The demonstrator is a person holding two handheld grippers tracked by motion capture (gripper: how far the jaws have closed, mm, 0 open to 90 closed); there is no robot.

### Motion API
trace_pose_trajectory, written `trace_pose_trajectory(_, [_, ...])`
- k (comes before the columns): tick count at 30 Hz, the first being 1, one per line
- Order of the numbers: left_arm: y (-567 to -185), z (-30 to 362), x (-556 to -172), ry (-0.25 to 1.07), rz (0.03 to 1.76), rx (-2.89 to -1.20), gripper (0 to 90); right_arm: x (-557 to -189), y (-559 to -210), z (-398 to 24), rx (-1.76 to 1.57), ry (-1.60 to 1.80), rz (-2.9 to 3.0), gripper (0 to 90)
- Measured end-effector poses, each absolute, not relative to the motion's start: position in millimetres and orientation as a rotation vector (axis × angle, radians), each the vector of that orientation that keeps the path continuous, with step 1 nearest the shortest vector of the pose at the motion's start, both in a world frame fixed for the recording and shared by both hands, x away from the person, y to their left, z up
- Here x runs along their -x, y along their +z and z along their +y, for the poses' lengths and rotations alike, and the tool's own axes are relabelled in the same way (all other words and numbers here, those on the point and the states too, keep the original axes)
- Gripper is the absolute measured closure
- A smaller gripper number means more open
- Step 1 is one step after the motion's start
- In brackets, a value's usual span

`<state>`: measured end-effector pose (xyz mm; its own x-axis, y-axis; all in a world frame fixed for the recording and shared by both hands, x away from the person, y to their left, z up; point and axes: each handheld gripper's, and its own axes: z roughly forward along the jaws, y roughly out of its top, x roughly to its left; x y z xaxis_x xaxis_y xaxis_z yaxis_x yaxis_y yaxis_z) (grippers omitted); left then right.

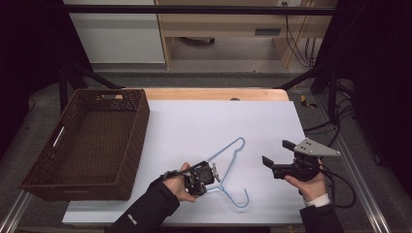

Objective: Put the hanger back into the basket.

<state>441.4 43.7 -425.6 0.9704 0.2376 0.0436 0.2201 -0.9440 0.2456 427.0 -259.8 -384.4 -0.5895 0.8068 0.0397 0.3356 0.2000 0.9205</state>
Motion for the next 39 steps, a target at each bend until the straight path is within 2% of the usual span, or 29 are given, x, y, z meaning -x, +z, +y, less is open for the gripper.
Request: trace_pose_trajectory(39, [-416,52,-445,0.126,0.410,-2.817,87.2,-419,-403,-213,-1.002,1.386,2.224,11.5])
